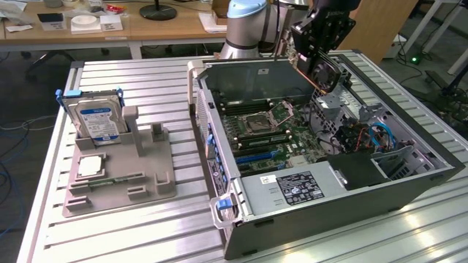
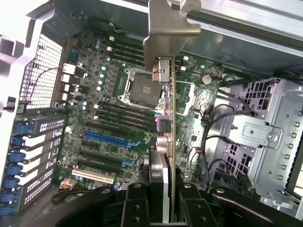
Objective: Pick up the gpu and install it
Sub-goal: 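Insert the gpu into the slot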
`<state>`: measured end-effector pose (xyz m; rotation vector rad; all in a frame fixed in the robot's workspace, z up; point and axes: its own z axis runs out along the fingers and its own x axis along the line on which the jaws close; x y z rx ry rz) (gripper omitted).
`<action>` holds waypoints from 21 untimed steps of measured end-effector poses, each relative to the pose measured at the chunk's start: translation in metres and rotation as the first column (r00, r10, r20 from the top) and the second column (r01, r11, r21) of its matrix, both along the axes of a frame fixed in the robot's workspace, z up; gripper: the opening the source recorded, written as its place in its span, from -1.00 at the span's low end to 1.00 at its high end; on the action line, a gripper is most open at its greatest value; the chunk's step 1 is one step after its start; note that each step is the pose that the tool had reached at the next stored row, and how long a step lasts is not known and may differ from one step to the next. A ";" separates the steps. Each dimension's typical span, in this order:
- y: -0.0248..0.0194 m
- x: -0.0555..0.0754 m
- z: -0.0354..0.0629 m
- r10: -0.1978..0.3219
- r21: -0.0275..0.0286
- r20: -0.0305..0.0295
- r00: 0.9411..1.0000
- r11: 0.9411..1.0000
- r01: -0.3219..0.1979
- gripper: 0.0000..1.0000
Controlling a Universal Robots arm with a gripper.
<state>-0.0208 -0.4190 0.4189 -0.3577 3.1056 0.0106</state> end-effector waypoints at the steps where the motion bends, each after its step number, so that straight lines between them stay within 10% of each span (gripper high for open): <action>1: -0.0001 0.000 0.0000 0.004 0.000 0.000 1.000 1.000 -0.004 -0.44; 21: -0.0021 0.000 -0.0001 0.102 0.000 0.000 0.995 0.995 -0.102 -0.44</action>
